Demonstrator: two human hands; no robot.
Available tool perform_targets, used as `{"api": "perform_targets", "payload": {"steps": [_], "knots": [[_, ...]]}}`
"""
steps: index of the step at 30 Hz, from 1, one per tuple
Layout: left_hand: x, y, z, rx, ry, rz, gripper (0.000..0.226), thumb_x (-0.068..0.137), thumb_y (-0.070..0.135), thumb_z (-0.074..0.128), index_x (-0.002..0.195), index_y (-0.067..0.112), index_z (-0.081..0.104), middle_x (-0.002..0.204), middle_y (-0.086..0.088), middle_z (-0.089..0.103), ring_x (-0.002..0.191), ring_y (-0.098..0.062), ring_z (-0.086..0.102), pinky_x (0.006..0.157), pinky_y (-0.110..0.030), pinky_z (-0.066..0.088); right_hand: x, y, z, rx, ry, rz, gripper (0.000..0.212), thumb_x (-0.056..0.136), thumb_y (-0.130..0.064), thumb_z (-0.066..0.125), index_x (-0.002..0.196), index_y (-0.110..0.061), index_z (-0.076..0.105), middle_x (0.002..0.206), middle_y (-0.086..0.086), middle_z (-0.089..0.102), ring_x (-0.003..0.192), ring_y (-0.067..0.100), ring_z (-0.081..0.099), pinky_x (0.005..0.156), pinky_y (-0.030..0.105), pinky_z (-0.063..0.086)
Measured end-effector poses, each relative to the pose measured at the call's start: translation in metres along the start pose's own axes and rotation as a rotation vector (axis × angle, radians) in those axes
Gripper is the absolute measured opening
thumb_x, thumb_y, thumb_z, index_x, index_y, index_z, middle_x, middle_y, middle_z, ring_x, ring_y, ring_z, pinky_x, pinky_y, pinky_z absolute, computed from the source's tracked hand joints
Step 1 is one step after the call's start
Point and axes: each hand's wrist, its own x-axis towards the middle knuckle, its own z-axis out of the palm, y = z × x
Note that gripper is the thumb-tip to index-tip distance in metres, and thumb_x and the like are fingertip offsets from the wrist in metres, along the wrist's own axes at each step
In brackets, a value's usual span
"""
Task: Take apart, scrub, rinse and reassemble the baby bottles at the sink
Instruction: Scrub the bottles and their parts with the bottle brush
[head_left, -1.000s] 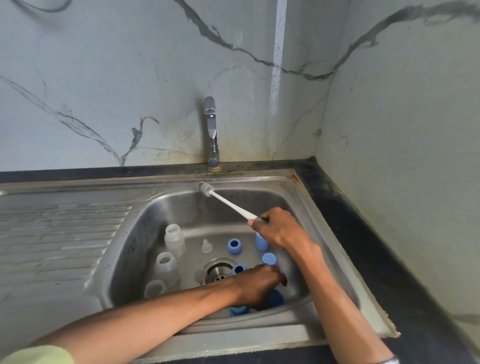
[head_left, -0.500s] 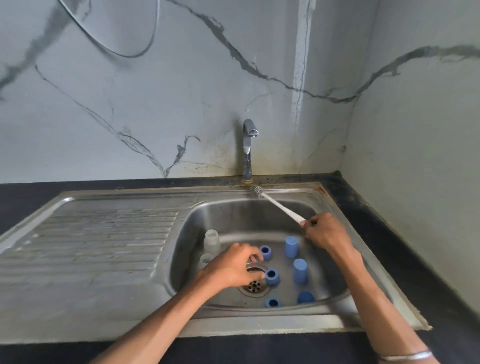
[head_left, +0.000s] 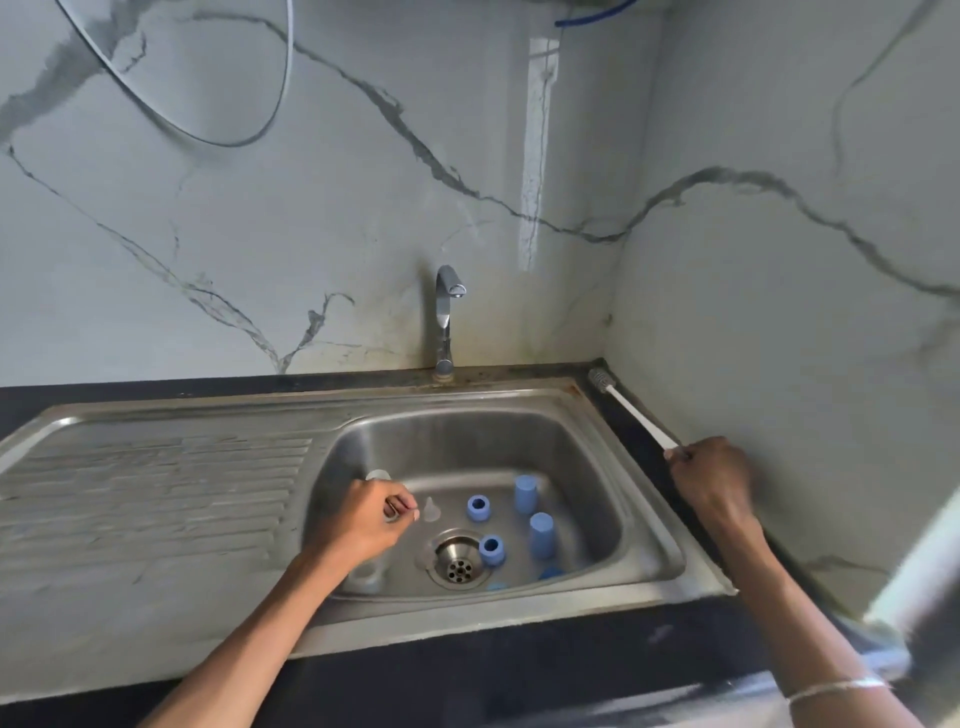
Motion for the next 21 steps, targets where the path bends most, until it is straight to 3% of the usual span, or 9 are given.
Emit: {"api": "perform_targets", "payload": {"steps": [5, 11, 18, 21], "knots": [[0.000, -0.002, -0.001, -0.004, 0.010, -0.011, 0.009, 0.082, 0.009, 0.077, 0.082, 0.018, 0.079, 0.075, 0.009, 0.072, 0.069, 0.002, 0.064, 0.062, -0.003, 0.046, -0.018, 0.017, -0.003, -0.017, -0.004, 0.063, 0.029, 0.096, -0.024, 0.062, 0.096, 0.003, 0.072, 0.095, 0.024, 0.072, 0.092, 0.037, 0.069, 0.067, 0.027, 0.039], [0.005, -0.011, 0.003, -0.027, 0.032, -0.027, 0.013, 0.081, 0.006, 0.077, 0.083, 0.019, 0.077, 0.072, 0.008, 0.072, 0.067, -0.007, 0.068, 0.060, -0.010, 0.049, -0.025, 0.013, -0.003, -0.033, 0.026, 0.137, 0.028, 0.096, -0.023, 0.060, 0.106, 0.003, 0.066, 0.108, 0.026, 0.066, 0.103, 0.043, 0.063, 0.074, 0.041, 0.050], [0.012, -0.012, 0.008, -0.016, 0.080, -0.005, 0.017, 0.082, 0.012, 0.078, 0.094, 0.023, 0.073, 0.087, 0.000, 0.074, 0.071, -0.010, 0.067, 0.066, -0.024, 0.052, -0.027, 0.014, 0.001, -0.023, 0.025, 0.196, 0.032, 0.094, -0.028, 0.064, 0.113, -0.003, 0.066, 0.113, 0.020, 0.065, 0.108, 0.039, 0.061, 0.085, 0.046, 0.054], [0.016, -0.012, 0.009, 0.038, 0.093, -0.027, 0.028, 0.088, 0.021, 0.073, 0.116, 0.017, 0.073, 0.109, -0.007, 0.074, 0.092, -0.022, 0.069, 0.085, -0.032, 0.054, -0.027, 0.018, 0.002, -0.166, 0.036, 0.136, 0.032, 0.095, -0.030, 0.059, 0.114, -0.005, 0.066, 0.115, 0.016, 0.065, 0.108, 0.037, 0.062, 0.088, 0.042, 0.052]]}}
